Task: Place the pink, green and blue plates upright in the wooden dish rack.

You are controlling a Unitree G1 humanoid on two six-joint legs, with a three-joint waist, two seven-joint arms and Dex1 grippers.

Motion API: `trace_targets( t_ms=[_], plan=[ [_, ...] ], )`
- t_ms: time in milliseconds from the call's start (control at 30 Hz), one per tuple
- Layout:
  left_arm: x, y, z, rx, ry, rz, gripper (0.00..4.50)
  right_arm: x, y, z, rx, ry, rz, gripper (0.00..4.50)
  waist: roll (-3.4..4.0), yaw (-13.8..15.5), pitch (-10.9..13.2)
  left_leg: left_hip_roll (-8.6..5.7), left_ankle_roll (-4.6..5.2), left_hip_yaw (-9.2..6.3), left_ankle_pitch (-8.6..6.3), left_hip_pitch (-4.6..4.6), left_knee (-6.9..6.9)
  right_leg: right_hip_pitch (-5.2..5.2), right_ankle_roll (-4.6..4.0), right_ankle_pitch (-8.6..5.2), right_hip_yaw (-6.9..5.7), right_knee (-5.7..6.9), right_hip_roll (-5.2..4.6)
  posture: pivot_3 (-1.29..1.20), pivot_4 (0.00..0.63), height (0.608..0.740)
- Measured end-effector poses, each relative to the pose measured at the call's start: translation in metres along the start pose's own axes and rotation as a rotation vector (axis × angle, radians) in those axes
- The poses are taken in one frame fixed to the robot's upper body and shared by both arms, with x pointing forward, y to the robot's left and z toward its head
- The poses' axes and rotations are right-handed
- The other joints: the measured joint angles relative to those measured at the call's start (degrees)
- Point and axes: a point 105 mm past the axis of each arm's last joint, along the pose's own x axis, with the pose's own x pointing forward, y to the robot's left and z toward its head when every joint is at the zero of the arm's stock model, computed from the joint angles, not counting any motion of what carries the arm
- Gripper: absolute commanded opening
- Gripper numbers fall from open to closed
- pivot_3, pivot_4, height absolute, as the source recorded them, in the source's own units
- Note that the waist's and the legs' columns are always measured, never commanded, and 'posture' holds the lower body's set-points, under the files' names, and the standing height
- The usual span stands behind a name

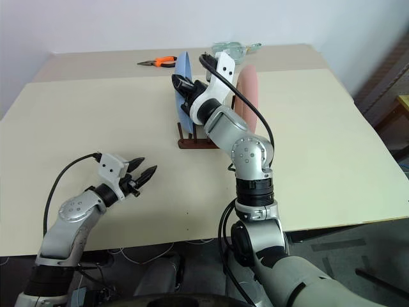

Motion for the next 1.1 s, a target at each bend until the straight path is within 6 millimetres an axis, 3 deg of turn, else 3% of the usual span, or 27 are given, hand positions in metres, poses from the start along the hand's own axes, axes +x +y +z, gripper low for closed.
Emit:
trace_targets(
  t_ms=[133,233,333,433,500,633,767,933,1100],
  plan=[
    [0.003,-0.003,0.001,-0.001,-0.004,-0.013,2.42,0.005,0.01,0.002,-0.136,-0.009,0.038,2.9,0.05,-0.1,0.0,0.01,0.0,0.0,0.0,0.0,-0.01,-0.02,0.11,0.06,0.0,0.0,0.02,0.0,0.15,0.74],
    [0.005,-0.005,0.004,0.004,-0.011,-0.023,2.42,0.004,0.022,0.015,-0.431,-0.054,0.102,2.9,0.04,0.0,0.0,0.01,0.0,0.0,0.0,-0.01,0.0,0.0,0.12,0.05,-0.01,-0.03,0.03,0.0,0.15,0.74],
    [0.005,-0.005,0.003,0.003,-0.004,-0.024,2.42,-0.015,0.037,0.035,-0.832,-0.123,0.255,2.9,0.03,0.2,0.0,-0.03,0.02,0.03,-0.01,-0.07,0.04,0.05,0.19,0.06,-0.01,-0.14,-0.01,0.0,0.15,0.74],
    [0.005,-0.005,0.004,0.003,-0.003,-0.026,2.42,-0.042,0.05,0.056,-0.974,-0.181,0.382,2.9,-0.03,0.1,0.0,0.0,0.03,0.03,-0.02,-0.01,0.02,0.08,0.19,0.06,-0.01,-0.13,-0.01,0.0,0.15,0.74],
    [0.007,-0.007,0.007,0.005,-0.011,-0.035,2.42,-0.059,0.038,0.069,-0.934,-0.165,0.388,2.9,-0.03,0.3,0.0,0.02,0.03,0.01,-0.02,-0.01,0.05,0.14,0.09,0.01,-0.02,-0.13,-0.01,0.0,0.15,0.74],
    [0.009,-0.008,0.004,-0.001,0.002,-0.061,2.42,-0.092,-0.008,0.091,-0.833,-0.109,0.234,2.9,-0.01,0.5,0.0,0.0,0.05,0.03,-0.03,0.0,0.07,0.2,0.0,-0.04,-0.01,-0.19,-0.03,0.0,0.15,0.74],
    [0.024,-0.016,0.004,0.006,0.005,-0.117,2.42,-0.114,-0.014,0.094,-0.768,-0.109,0.223,2.9,0.05,0.4,0.0,0.04,0.06,0.05,-0.03,-0.01,0.05,0.15,-0.01,-0.05,-0.01,-0.16,0.0,0.0,0.15,0.74],
    [0.027,-0.016,0.003,0.009,0.004,-0.132,2.42,-0.164,-0.04,0.123,-0.798,-0.089,0.107,2.9,0.03,0.8,0.0,-0.04,0.17,0.11,-0.1,0.01,0.16,0.33,0.02,-0.07,0.0,-0.3,-0.1,0.0,0.15,0.74],
    [0.026,-0.013,-0.004,0.013,0.02,-0.143,2.42,-0.182,-0.085,0.101,-0.846,0.111,-0.022,2.9,0.14,0.1,0.0,0.03,0.18,0.18,-0.1,0.12,0.13,0.35,0.2,-0.2,0.02,-0.23,-0.06,0.0,0.15,0.74]
  ],
)
